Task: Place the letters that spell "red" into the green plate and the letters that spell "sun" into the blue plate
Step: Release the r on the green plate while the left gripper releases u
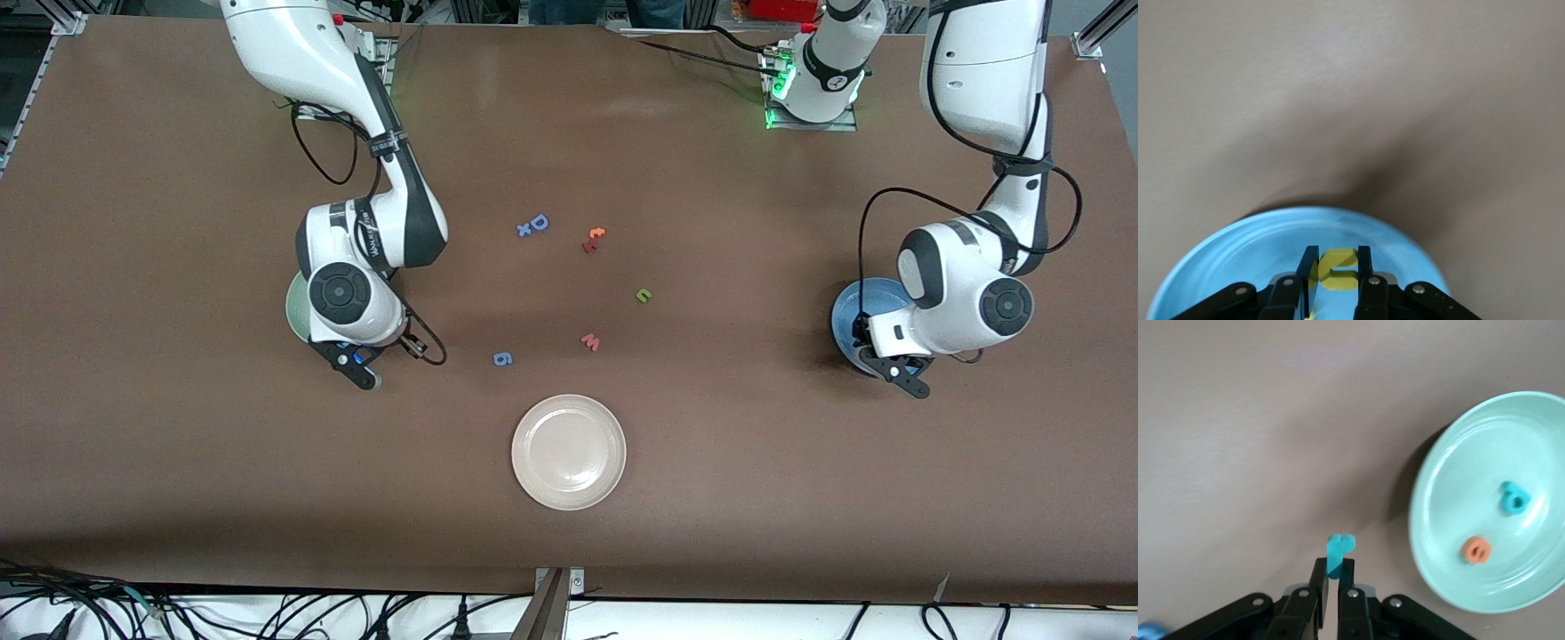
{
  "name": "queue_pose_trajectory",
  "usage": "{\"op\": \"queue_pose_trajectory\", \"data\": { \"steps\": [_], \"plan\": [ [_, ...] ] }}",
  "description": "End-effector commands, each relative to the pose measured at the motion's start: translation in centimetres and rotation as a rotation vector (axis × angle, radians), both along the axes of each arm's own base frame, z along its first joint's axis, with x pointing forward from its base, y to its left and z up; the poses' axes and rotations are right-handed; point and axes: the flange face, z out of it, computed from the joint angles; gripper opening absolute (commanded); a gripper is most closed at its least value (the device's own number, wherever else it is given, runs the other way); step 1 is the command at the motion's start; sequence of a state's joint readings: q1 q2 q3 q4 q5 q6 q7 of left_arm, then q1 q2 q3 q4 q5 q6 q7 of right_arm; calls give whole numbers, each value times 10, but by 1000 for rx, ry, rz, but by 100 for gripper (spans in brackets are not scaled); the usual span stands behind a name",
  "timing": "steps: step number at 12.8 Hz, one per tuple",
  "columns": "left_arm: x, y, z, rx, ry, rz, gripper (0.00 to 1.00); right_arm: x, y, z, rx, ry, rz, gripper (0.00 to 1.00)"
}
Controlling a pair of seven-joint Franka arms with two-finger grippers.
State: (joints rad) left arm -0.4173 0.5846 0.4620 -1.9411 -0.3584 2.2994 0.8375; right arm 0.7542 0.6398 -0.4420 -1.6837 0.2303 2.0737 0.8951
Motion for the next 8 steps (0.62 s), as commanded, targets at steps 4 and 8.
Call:
{"op": "queue_pose_trajectory", "data": {
  "steps": [4, 8],
  "plan": [
    [1, -15, -10, -5, -7, 35, 9, -48, -59, 10, 46, 97, 29, 0],
    [2, -14, -6, -10, -13, 20, 100, -68, -90, -3, 46, 150, 25, 0]
  ]
}}
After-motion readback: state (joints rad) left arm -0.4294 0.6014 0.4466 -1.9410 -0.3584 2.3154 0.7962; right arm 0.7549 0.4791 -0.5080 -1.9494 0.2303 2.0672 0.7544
